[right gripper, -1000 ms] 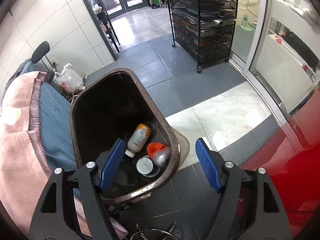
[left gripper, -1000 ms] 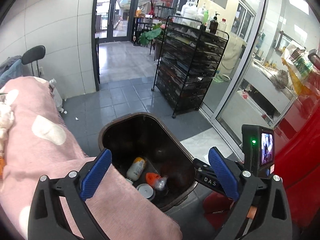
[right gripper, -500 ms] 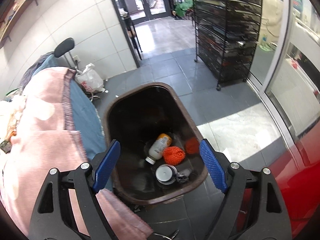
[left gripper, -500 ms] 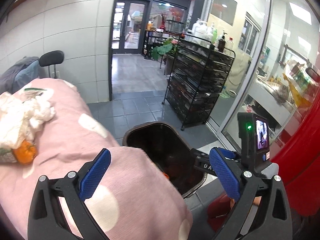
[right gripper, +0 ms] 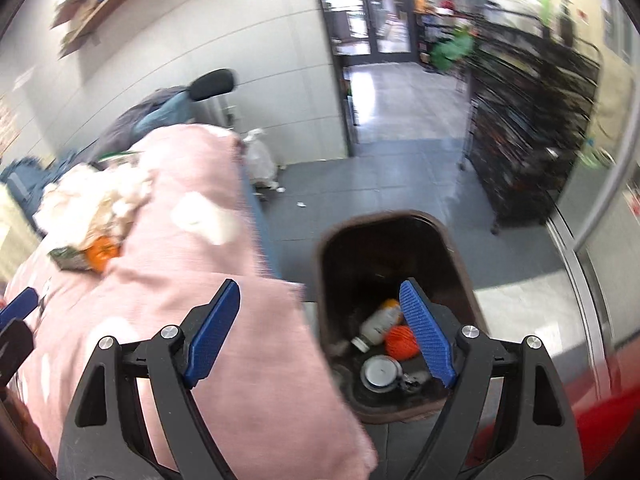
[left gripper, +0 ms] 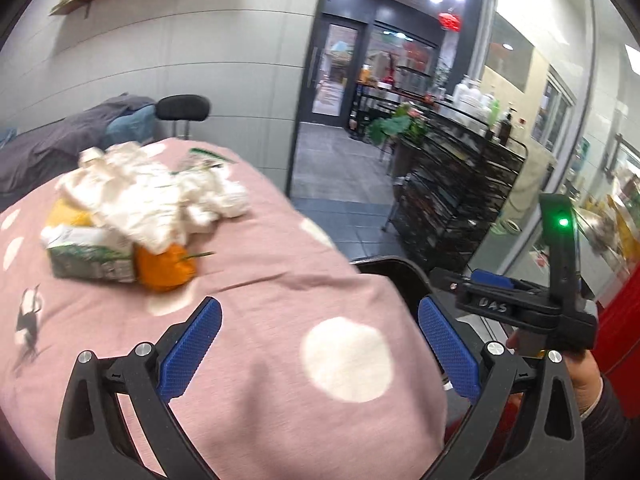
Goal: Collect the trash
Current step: 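Move both tools back toward the remaining trash on the table, then grasp the crumpled white paper with the right gripper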
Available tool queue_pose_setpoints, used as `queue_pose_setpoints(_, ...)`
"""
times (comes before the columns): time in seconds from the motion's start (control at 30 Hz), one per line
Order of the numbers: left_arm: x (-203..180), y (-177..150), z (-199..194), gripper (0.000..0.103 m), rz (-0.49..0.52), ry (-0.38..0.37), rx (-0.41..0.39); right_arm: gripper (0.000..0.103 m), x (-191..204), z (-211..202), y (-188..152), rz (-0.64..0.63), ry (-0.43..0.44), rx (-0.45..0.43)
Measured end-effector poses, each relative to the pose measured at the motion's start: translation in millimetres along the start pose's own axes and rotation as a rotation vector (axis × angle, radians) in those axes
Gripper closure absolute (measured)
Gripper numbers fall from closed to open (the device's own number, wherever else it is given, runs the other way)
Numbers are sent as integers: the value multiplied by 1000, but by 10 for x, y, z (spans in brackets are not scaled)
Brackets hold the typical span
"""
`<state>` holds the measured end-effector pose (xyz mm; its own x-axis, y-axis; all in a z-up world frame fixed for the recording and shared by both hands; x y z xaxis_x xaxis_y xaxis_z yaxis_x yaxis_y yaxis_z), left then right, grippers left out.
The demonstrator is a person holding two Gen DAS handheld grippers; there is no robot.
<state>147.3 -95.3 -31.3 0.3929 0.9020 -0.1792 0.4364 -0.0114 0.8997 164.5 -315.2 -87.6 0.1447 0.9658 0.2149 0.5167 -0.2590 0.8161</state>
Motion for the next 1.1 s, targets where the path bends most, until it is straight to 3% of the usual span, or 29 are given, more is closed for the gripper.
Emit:
queue_pose_setpoints(0.37, 1049, -104, -375, 6, -86, 262, 30, 21, 1170, 17, 211, -182, 274, -5)
queue_pose_setpoints(0.6, 1479, -166, -540, 6, -169, 329, 35, 21, 2166, 72, 266, -376, 405, -9)
queue_pose_setpoints(0.8, 1687, -144, -605, 6, -180, 363, 33, 23, 2876, 296, 213, -544, 426, -2)
queue_pose_setpoints(1.0, 1813, -168, -538, 6, -182, 365, 57, 42, 3284, 637, 171, -655, 386, -2)
queue_pose_setpoints(1.07, 1848, -169, -504, 6, -177, 362, 66, 51, 3348, 772, 146, -687, 354, -6)
queue_pose_setpoints(1.1, 1853, -167, -488, 6, -173, 362, 68, 61, 3357, 839, 134, -694, 346, 4)
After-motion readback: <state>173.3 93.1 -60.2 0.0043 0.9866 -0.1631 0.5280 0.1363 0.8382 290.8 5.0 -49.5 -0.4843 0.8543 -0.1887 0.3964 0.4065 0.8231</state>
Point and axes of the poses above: each gripper's, at about its wrist camera, not at the fingertips, and z roughly the way its jaws point, x to its left, y to its top, the point moved 2 cm from there along z, roughly the way its jaws point, and after that the axes turned 13 degrees about -x, right-handed, at the moved point
